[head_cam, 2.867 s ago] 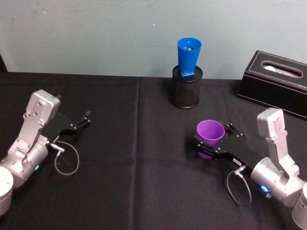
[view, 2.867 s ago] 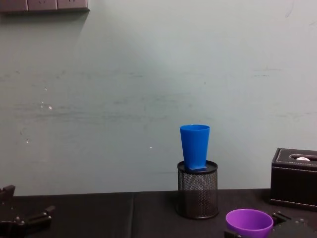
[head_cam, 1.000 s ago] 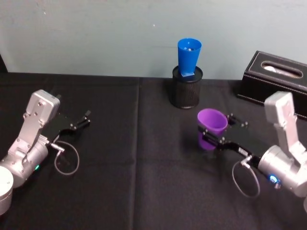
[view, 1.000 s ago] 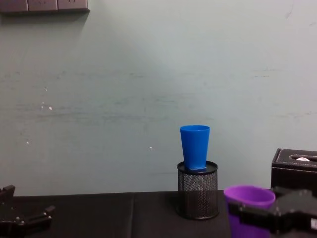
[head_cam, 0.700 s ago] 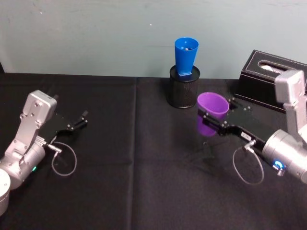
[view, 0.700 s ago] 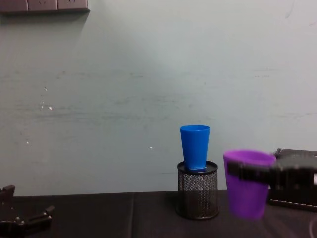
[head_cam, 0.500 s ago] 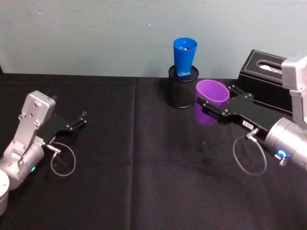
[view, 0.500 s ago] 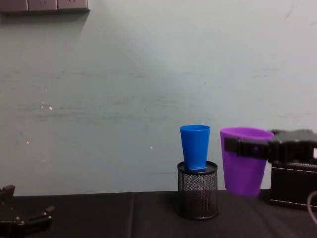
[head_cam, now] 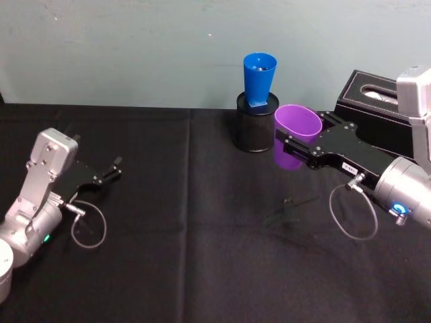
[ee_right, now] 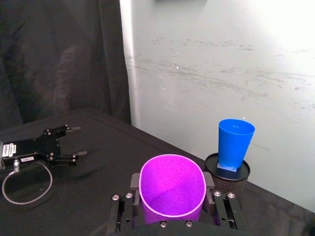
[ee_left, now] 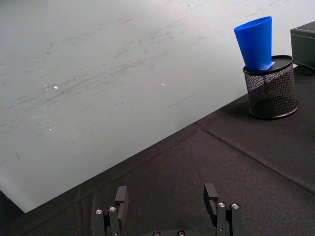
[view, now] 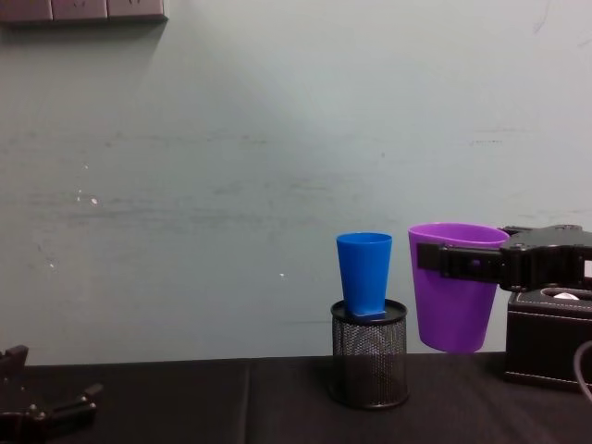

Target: Pick up one cup with a gripper and tap it against the other cup.

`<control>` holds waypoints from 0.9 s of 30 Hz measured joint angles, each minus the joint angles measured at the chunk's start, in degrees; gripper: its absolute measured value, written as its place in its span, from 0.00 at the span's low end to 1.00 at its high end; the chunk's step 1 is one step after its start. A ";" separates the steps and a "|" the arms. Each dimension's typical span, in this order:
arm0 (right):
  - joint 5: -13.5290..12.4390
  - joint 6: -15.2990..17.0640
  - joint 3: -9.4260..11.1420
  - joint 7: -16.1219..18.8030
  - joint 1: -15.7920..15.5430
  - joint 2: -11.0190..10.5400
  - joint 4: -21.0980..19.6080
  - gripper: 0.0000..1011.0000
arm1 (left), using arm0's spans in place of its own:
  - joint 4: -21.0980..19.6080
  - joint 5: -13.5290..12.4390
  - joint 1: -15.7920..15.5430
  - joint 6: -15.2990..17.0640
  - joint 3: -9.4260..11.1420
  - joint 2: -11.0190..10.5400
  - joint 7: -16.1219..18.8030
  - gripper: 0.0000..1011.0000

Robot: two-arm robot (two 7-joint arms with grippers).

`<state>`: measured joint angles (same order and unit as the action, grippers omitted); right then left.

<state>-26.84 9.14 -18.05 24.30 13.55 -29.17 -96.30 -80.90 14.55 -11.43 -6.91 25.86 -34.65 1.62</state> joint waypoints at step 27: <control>0.03 -0.15 0.09 -0.01 -0.19 0.18 0.15 0.72 | 0.00 0.00 0.00 0.00 0.00 0.00 0.00 0.99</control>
<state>-26.81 8.98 -17.95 24.30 13.36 -28.99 -96.15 -80.90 14.54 -11.43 -6.90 25.86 -34.65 1.62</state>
